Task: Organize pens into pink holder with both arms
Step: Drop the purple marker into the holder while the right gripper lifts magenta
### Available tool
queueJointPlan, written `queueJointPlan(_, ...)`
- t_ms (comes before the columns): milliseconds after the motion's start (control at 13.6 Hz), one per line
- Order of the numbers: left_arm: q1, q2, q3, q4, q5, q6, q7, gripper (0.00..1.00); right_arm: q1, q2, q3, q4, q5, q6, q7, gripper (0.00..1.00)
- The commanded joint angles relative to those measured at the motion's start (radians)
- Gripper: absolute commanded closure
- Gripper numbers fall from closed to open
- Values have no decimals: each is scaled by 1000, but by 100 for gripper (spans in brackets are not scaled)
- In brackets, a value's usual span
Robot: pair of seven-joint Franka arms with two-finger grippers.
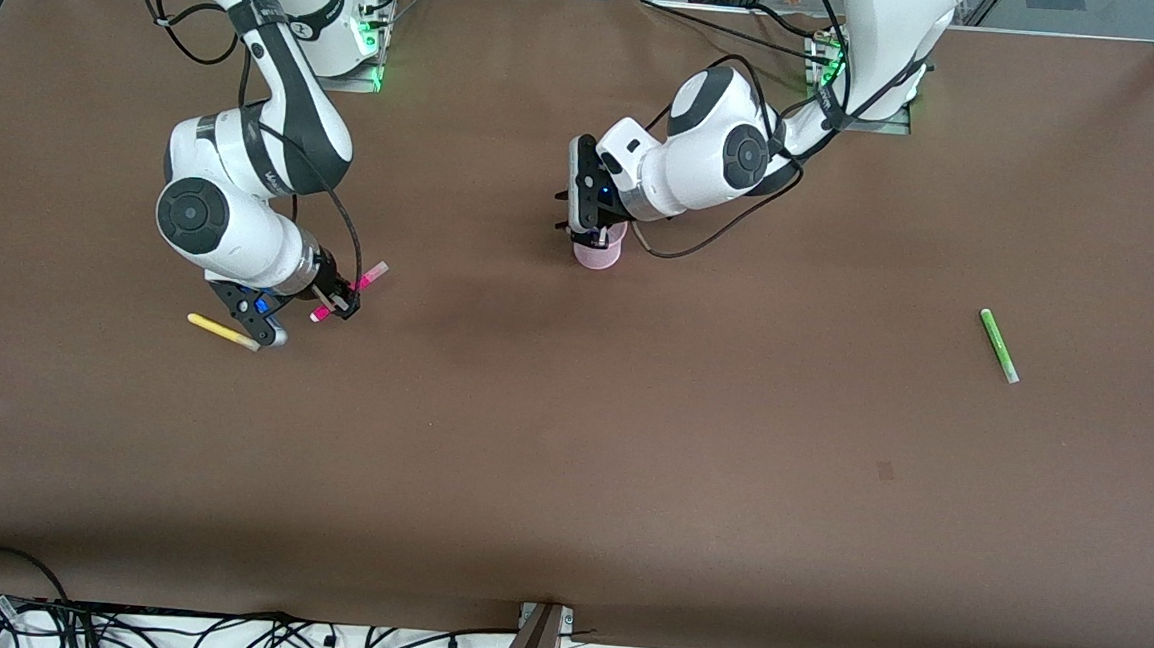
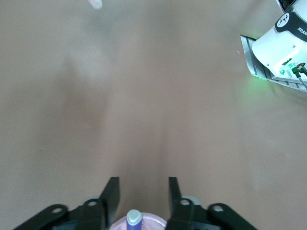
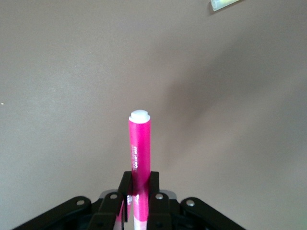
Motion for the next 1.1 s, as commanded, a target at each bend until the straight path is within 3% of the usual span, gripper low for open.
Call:
queueJointPlan(0,28,-77,-8,4,5,-70,-79,0,3,-13,1,9,-10,-18,21,100)
queueJointPlan(73,60,-88,-10,36,5,-168,-146,0,4,-20,4,8,-8,-20,44,100)
queueJointPlan(440,157,-177,2,251,17,-760,-536,0,6,-47,154,67,-15,-35,343,100)
queueJointPlan(586,218,-228,1,259,95,-846,-701,0,70,-47,179,107,-42,-44,464,100)
queueJointPlan(733,246,-268,5,263,292,-947,-876,0,136,-47,179,132,-122,-44,573,100)
queueJointPlan(879,303,-280,1,260,498,-1091,-928,0,197,-40,179,161,-142,-44,662,100)
queueJointPlan(1026,368,-301,11,266,659,-1175,-943,0,277,-27,179,186,-221,-44,780,100)
